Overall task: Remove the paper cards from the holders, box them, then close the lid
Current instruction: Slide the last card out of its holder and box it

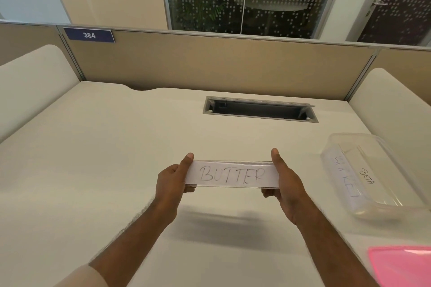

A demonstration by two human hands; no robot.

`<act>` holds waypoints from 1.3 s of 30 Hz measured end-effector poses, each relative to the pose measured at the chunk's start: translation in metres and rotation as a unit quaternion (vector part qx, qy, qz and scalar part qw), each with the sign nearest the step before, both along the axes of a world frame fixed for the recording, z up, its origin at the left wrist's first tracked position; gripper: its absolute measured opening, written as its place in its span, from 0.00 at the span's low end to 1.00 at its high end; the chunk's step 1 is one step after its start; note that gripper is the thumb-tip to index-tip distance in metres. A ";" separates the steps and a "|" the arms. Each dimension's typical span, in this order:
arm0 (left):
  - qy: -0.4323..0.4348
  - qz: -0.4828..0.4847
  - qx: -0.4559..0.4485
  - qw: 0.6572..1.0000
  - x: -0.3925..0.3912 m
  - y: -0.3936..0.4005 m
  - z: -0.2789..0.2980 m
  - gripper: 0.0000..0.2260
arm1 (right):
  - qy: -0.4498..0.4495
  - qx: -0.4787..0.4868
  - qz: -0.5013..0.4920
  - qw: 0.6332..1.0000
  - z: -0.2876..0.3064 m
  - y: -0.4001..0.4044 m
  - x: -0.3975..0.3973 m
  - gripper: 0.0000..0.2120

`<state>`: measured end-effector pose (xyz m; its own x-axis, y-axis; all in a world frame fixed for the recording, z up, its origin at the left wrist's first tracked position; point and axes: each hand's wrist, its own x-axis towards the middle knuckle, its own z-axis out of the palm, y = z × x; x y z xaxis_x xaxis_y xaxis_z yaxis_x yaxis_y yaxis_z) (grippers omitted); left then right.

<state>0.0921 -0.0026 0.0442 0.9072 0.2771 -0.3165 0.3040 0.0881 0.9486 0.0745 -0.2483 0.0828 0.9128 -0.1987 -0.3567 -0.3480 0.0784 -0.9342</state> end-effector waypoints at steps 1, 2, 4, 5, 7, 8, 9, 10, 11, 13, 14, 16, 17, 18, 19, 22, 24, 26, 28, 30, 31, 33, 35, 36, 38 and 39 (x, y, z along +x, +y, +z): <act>-0.006 0.007 0.005 1.000 -0.001 -0.003 0.002 0.27 | -0.005 -0.006 -0.006 1.000 0.001 0.001 -0.001 0.27; -0.013 0.013 0.012 1.000 -0.003 -0.005 0.004 0.28 | -0.008 -0.011 -0.011 1.000 0.002 0.001 -0.002 0.27; -0.027 0.020 0.024 0.999 -0.005 -0.008 0.006 0.28 | -0.013 -0.013 -0.019 1.000 0.004 0.000 -0.004 0.28; -0.032 0.023 0.028 0.999 -0.006 -0.009 0.008 0.28 | -0.014 -0.013 -0.023 1.000 0.005 0.000 -0.005 0.28; -0.036 0.032 0.025 0.998 -0.008 -0.011 0.010 0.27 | -0.018 -0.012 -0.029 0.999 0.005 -0.001 -0.006 0.28; -0.037 0.037 0.019 0.998 -0.009 -0.012 0.011 0.26 | -0.019 -0.011 -0.033 0.999 0.006 -0.001 -0.007 0.28; -0.037 0.041 0.014 0.998 -0.009 -0.013 0.012 0.25 | -0.020 -0.009 -0.036 0.999 0.006 -0.001 -0.008 0.28; -0.038 0.044 0.013 0.998 -0.009 -0.014 0.013 0.25 | -0.021 -0.007 -0.039 0.999 0.005 -0.002 -0.009 0.27; -0.038 0.046 0.013 0.998 -0.010 -0.014 0.013 0.24 | -0.022 -0.004 -0.042 0.999 0.005 -0.002 -0.010 0.27; -0.039 0.050 0.014 0.998 -0.010 -0.016 0.013 0.23 | -0.025 0.002 -0.046 0.999 0.005 -0.003 -0.011 0.26; -0.040 0.051 0.015 0.998 -0.010 -0.016 0.013 0.23 | -0.025 0.002 -0.046 0.999 0.005 -0.004 -0.011 0.25; -0.042 0.053 0.017 0.998 -0.011 -0.018 0.012 0.22 | -0.025 0.001 -0.046 0.999 0.005 -0.006 -0.012 0.25; -0.041 0.054 0.020 0.997 -0.010 -0.019 0.013 0.22 | -0.025 0.000 -0.046 0.999 0.005 -0.007 -0.013 0.25; -0.040 0.054 0.021 0.998 -0.010 -0.019 0.013 0.22 | -0.024 -0.002 -0.044 0.999 0.005 -0.008 -0.013 0.25; -0.038 0.054 0.022 0.998 -0.010 -0.020 0.013 0.22 | -0.023 -0.007 -0.040 0.999 0.006 -0.009 -0.013 0.26; -0.033 0.057 0.027 0.997 -0.007 -0.021 0.015 0.23 | -0.015 -0.034 -0.010 0.999 0.006 -0.013 -0.015 0.30; -0.033 0.057 0.035 0.997 -0.006 -0.022 0.015 0.23 | -0.024 -0.058 0.020 0.998 0.006 -0.018 -0.016 0.33; -0.034 0.058 0.041 0.997 -0.004 -0.022 0.014 0.24 | -0.063 -0.079 0.047 0.994 0.005 -0.025 -0.018 0.31; -0.037 0.058 0.044 0.997 -0.003 -0.022 0.013 0.25 | -0.125 -0.081 0.074 0.986 0.004 -0.037 -0.021 0.23; -0.039 0.056 0.046 0.997 -0.001 -0.022 0.011 0.25 | -0.169 -0.078 0.120 0.975 0.003 -0.051 -0.023 0.20; -0.039 0.054 0.047 0.997 -0.001 -0.023 0.011 0.25 | -0.184 -0.079 0.145 0.969 0.003 -0.057 -0.024 0.23; -0.036 0.052 0.043 0.997 0.000 -0.026 0.009 0.25 | -0.204 -0.100 0.184 0.956 0.003 -0.068 -0.025 0.30; -0.034 0.049 0.035 0.998 0.001 -0.030 0.007 0.25 | -0.207 -0.138 0.204 0.947 0.003 -0.074 -0.026 0.34; -0.034 0.048 0.032 0.998 0.001 -0.032 0.007 0.24 | -0.208 -0.150 0.209 0.943 0.003 -0.076 -0.026 0.35; -0.036 0.048 0.028 0.998 0.002 -0.035 0.007 0.24 | -0.212 -0.165 0.217 0.938 0.001 -0.079 -0.026 0.36; -0.037 0.049 0.028 0.998 0.002 -0.036 0.006 0.24 | -0.213 -0.169 0.220 0.937 0.000 -0.081 -0.026 0.36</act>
<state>0.0938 -0.0391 0.0506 0.8953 0.3806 -0.2317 0.2256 0.0611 0.9723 0.0484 -0.3288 0.0826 0.9780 0.1949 0.0739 0.1331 -0.3108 -0.9411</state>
